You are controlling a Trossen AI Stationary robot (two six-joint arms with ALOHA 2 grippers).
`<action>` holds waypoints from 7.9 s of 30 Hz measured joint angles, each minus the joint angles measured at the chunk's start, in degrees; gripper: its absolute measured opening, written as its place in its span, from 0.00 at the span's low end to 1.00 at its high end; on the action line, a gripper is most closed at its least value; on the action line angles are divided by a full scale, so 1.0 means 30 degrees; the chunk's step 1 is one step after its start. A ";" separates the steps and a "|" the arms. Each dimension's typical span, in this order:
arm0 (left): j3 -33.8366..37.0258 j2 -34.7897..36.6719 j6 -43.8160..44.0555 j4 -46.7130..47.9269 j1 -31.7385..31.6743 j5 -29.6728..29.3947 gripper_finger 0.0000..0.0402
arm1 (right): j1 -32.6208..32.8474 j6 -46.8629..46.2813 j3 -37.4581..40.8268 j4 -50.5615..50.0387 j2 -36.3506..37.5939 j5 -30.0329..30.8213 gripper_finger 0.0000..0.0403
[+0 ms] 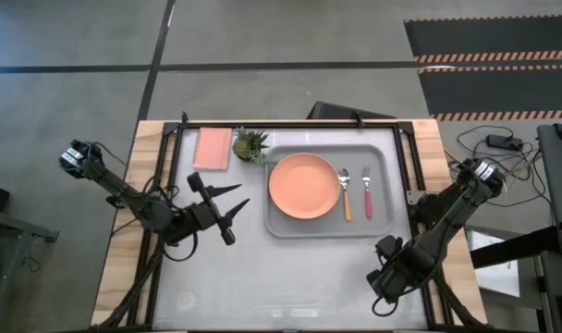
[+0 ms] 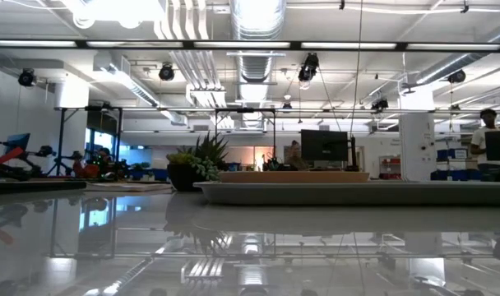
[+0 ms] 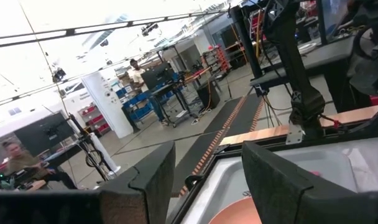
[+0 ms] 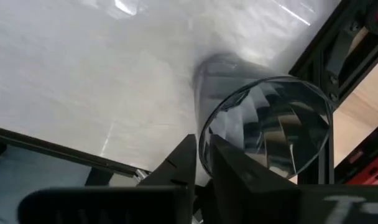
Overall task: Pick and place plate/cup/fork/spoon on tray
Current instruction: Put the black cup on top of the gray tray, then adjust the fork, then return to Home Position
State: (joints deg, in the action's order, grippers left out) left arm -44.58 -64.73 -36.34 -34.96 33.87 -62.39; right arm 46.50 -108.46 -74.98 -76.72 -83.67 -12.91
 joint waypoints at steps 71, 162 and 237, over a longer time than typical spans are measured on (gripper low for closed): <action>0.0000 -0.0015 -0.0034 -0.0036 0.0000 0.0000 0.42 | -0.8688 1.7806 -0.2031 -0.0036 -0.0863 0.6043 0.02; 0.0000 -0.0022 -0.0049 0.0000 0.0007 0.0000 0.42 | -1.7294 2.4421 -0.3435 0.0594 0.0389 0.8299 0.18; 0.0000 0.0077 0.0506 0.1734 0.0404 -0.0495 0.42 | -1.1527 2.8788 1.2607 2.0127 0.9402 1.0099 0.02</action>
State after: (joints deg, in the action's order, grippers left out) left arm -44.58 -64.50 -34.82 -29.76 35.08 -63.88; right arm 11.92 -22.10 -37.16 -16.34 -55.46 17.39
